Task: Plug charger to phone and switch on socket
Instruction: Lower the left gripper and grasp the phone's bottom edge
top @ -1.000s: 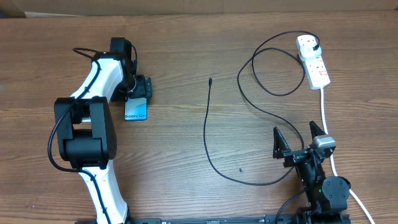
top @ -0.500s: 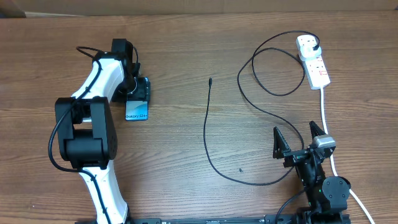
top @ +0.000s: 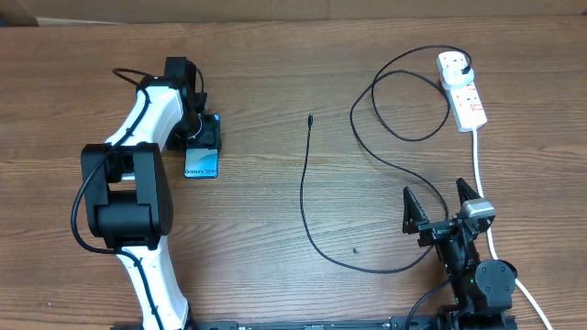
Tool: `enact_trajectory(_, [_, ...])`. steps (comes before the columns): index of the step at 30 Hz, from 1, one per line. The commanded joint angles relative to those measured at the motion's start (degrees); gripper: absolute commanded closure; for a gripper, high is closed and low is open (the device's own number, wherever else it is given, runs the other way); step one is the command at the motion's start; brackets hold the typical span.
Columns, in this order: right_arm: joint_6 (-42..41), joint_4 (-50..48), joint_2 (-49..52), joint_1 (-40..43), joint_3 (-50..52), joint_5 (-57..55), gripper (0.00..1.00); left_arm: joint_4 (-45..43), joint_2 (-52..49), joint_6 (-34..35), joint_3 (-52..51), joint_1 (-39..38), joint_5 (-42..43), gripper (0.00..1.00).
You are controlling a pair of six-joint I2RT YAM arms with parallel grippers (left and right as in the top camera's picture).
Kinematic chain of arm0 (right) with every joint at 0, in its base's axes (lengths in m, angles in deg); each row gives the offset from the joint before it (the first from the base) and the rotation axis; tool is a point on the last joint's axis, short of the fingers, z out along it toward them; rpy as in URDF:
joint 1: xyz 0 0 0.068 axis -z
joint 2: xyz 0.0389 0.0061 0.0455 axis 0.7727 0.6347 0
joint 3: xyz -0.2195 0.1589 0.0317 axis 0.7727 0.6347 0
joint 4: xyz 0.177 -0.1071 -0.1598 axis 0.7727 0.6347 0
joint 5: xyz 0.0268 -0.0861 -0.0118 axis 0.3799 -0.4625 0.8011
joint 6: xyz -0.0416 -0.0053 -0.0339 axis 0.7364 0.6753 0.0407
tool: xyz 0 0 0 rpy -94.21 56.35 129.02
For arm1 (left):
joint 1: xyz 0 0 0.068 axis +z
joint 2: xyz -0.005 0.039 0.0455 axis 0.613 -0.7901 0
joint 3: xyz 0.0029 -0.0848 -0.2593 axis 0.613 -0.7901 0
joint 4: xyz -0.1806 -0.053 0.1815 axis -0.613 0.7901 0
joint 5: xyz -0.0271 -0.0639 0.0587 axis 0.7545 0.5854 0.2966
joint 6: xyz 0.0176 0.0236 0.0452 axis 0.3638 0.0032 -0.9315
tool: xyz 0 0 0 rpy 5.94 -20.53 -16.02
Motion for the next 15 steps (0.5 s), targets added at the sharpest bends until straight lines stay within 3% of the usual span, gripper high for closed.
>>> enact_trajectory(1, [0.07, -0.22, -0.46, -0.26, 0.57, -0.55, 0.00, 0.09, -1.01, 1.09, -1.75, -0.42, 2.01, 0.48])
enact_trajectory(4, [0.07, -0.22, -0.46, -0.26, 0.57, -0.55, 0.00, -0.17, -1.01, 1.09, -1.75, -0.42, 2.01, 0.57])
enact_trajectory(7, [0.07, -0.22, -0.46, -0.26, 0.57, -0.55, 0.00, -0.17, -1.01, 1.09, -1.75, -0.42, 2.01, 0.80])
enact_trajectory(10, [0.07, -0.22, -0.46, -0.26, 0.57, -0.55, 0.00, -0.31, -1.01, 1.09, -1.75, -0.42, 2.01, 0.96])
enact_trajectory(15, [0.07, -0.22, -0.46, -0.26, 0.57, -0.55, 0.00, -0.24, -1.01, 2.29, -1.75, -0.42, 2.01, 0.96])
